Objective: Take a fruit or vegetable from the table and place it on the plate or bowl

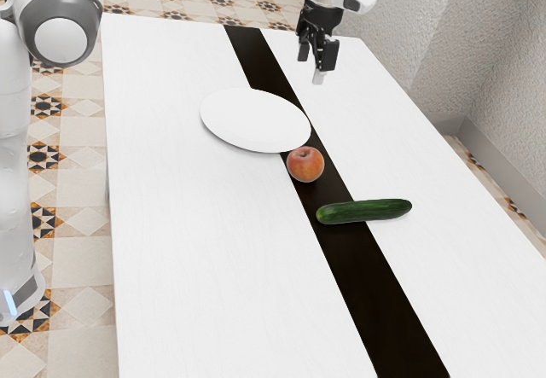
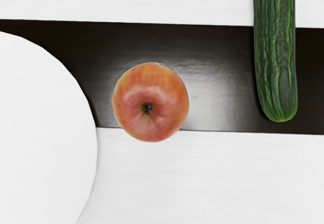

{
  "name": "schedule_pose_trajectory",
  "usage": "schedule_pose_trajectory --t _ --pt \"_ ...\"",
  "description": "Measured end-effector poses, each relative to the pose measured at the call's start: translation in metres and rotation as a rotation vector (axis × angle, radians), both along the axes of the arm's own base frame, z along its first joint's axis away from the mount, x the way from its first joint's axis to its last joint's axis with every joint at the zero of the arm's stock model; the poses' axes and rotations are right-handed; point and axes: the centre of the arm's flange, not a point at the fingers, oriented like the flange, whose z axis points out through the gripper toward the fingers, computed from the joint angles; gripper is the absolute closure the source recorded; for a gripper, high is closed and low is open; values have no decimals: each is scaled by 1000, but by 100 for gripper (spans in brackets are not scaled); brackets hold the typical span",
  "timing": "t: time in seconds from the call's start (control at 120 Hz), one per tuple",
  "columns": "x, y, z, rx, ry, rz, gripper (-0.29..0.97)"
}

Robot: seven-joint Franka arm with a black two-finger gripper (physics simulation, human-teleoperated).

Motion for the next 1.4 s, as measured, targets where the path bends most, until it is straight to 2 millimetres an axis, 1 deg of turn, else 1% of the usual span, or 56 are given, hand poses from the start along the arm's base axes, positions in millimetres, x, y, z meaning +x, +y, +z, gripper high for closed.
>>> schedule_pose_trajectory --t 0.233,0.308,0.342,0.358,0.408,0.45,0.533,0.6,0.675,0.742,0.8,0.917,0.967,1.017,1.108,1.158,1.208,1.283,1.4 --pt "0 -1 1 -1 -1 -8 0" --pt "0 -7 16 2 -35 -20 0" --pt "1 -14 17 2 -39 -31 0" --pt "3 -17 13 0 -31 -37 0" --pt "11 -24 -9 -6 10 -50 0" --pt "17 -30 -31 -10 47 -60 0" --pt "20 -38 -70 -17 109 -72 0" --pt "12 -35 -90 -19 138 -63 0" --pt "5 -21 -104 -22 158 -36 0" --pt "0 -6 -113 -25 166 -8 0" --pt "-1 3 -122 -27 171 10 0" --pt "0 9 -127 -27 162 21 0" --pt "3 14 -129 -26 158 31 0" --pt "5 24 -133 -26 154 48 0" --pt "7 50 -139 -24 146 92 0" --pt "8 57 -141 -24 143 104 0" --pt "11 58 -146 -24 144 104 0" --pt "17 51 -154 -30 143 93 0" --pt "30 42 -156 -30 126 76 0"
